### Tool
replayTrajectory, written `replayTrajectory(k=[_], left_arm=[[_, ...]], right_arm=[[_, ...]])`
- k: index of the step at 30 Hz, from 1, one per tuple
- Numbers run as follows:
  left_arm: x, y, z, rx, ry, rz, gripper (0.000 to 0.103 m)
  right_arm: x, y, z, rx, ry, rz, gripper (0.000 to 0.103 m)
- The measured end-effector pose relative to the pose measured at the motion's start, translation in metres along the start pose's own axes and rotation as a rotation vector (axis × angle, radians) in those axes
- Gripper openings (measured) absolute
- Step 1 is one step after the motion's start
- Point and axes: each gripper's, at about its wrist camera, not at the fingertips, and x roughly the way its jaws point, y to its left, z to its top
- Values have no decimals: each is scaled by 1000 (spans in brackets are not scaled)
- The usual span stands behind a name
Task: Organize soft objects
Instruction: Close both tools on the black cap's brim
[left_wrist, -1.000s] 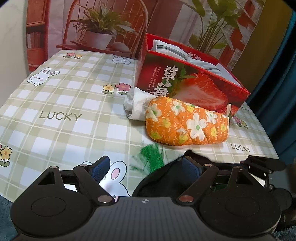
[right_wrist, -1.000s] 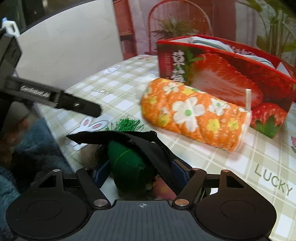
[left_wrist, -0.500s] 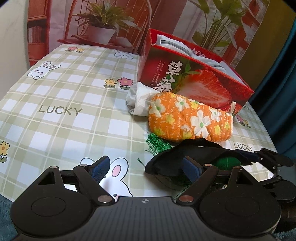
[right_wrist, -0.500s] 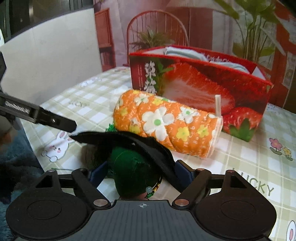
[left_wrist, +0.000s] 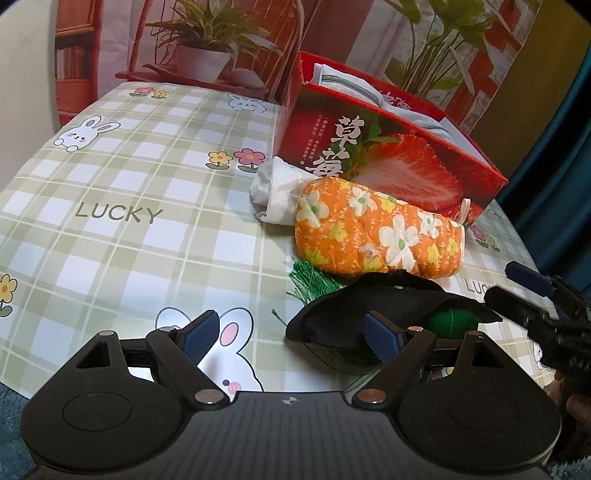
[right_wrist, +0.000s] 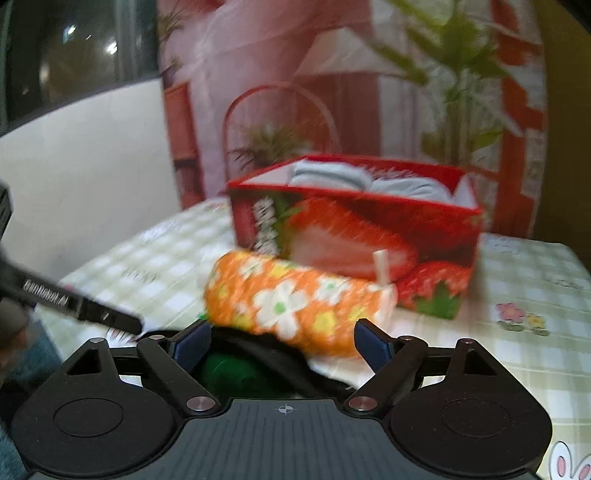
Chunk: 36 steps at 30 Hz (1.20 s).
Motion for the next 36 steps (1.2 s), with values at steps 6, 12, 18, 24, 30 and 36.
replayTrajectory(k=[6,12,18,24,30,36], left_arm=[[1,1,0,-2,2,-1,87],[2,0,0,0,10,-9,87],[4,0,-1,4,22,-15,87],[11,-1,-3,17,38,-7,87],[16,3,-4,3,51,-15,74],[24,-2,-8,40,82,-31,45]], right_arm=[[7,-29,-9,129,41,-107,82],[17,-41,-21,182,112,-154,82],[30,-35,-31,153,196,-154,83],[38,-34,-35,143,243,-158,83],[40,-36,-36,140,249,-163,83],[40,-39,-37,145,252,-167,83]])
